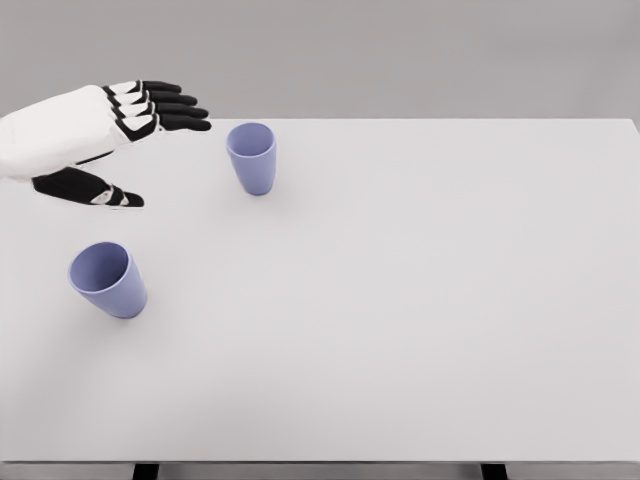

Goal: Place the right cup on the left cup with left arm

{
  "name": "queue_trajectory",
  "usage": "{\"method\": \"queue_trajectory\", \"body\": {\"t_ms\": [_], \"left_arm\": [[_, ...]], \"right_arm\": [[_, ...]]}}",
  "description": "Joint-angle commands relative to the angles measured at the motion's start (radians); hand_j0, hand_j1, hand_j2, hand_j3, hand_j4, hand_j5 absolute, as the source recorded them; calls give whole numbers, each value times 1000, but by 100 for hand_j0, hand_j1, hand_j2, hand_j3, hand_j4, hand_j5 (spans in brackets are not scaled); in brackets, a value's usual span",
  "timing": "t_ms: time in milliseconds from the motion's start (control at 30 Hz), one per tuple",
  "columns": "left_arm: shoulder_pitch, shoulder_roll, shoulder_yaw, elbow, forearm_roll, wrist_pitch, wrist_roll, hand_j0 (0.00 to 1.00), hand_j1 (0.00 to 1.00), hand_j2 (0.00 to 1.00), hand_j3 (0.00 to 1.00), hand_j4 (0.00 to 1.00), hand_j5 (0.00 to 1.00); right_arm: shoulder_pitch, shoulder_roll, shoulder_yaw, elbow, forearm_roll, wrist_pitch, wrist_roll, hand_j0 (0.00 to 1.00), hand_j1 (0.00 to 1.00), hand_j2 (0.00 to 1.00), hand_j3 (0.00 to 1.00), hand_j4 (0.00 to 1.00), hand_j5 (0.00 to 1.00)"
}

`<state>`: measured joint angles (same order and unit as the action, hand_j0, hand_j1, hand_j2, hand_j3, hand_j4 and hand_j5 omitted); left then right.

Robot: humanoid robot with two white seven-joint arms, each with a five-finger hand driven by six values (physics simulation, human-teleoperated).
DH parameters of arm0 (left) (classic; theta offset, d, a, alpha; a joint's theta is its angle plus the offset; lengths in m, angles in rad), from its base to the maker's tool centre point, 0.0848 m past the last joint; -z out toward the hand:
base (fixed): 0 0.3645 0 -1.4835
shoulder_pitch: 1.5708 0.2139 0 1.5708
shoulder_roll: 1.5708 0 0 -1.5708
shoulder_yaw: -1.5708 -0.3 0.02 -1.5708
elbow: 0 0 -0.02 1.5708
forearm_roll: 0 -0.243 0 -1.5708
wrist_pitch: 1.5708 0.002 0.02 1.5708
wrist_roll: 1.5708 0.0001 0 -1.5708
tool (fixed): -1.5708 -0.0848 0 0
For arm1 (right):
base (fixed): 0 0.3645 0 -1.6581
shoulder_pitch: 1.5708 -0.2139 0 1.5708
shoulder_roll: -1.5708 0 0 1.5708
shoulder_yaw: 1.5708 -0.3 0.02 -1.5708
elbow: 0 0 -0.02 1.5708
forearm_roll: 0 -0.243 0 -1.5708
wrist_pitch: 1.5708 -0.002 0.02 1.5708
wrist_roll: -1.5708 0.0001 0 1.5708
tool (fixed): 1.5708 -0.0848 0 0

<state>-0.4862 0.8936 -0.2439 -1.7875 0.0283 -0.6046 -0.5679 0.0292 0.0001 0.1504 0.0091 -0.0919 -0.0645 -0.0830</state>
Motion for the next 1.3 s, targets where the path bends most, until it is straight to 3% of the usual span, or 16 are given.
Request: {"method": "queue_trajectory", "body": {"t_ms": [0, 100, 167, 267, 367, 433, 567, 633, 667, 700, 767, 967, 1267], "left_arm": [[0, -5, -100, 3, 146, 51, -43, 100, 100, 100, 100, 100, 100], [-74, -10, -175, 43, 355, 372, -43, 100, 100, 100, 100, 100, 100], [-114, -13, -216, 82, 409, 503, -43, 100, 100, 100, 100, 100, 100], [-127, -42, -229, 128, 476, 635, -43, 100, 100, 100, 100, 100, 100], [-135, -77, -238, 198, 479, 637, -43, 100, 100, 100, 100, 100, 100], [-172, -137, -262, 263, 478, 638, -43, 100, 100, 100, 100, 100, 100], [-190, -142, -273, 275, 475, 701, -43, 100, 100, 100, 100, 100, 100], [-193, -168, -281, 327, 467, 706, -43, 100, 100, 100, 100, 100, 100], [-209, -193, -287, 356, 431, 704, -43, 100, 100, 100, 100, 100, 100], [-215, -202, -287, 370, 337, 704, -43, 100, 100, 100, 100, 100, 100], [-221, -228, -287, 379, 237, 704, 55, 100, 100, 100, 100, 100, 100], [-233, -289, -285, 459, 236, 707, 151, 100, 100, 100, 100, 100, 100], [-242, -384, -288, 602, 236, 763, 155, 100, 100, 100, 100, 100, 100]], "right_arm": [[0, 0, 0, 0, 0, 0, 0, 100, 100, 100, 100, 100, 100], [0, 0, 0, 0, 0, 0, 0, 100, 100, 100, 100, 100, 100], [0, 0, 0, 0, 0, 0, 0, 100, 100, 100, 100, 100, 100], [0, 0, 0, 0, 0, 0, 0, 100, 100, 100, 100, 100, 100], [0, 0, 0, 0, 0, 0, 0, 100, 100, 100, 100, 100, 100], [0, 0, 0, 0, 0, 0, 0, 100, 100, 100, 100, 100, 100], [0, 0, 0, 0, 0, 0, 0, 100, 100, 100, 100, 100, 100], [0, 0, 0, 0, 0, 0, 0, 100, 100, 100, 100, 100, 100], [0, 0, 0, 0, 0, 0, 0, 100, 100, 100, 100, 100, 100], [0, 0, 0, 0, 0, 0, 0, 100, 100, 100, 100, 100, 100], [0, 0, 0, 0, 0, 0, 0, 100, 100, 100, 100, 100, 100], [0, 0, 0, 0, 0, 0, 0, 100, 100, 100, 100, 100, 100], [0, 0, 0, 0, 0, 0, 0, 100, 100, 100, 100, 100, 100]]}}
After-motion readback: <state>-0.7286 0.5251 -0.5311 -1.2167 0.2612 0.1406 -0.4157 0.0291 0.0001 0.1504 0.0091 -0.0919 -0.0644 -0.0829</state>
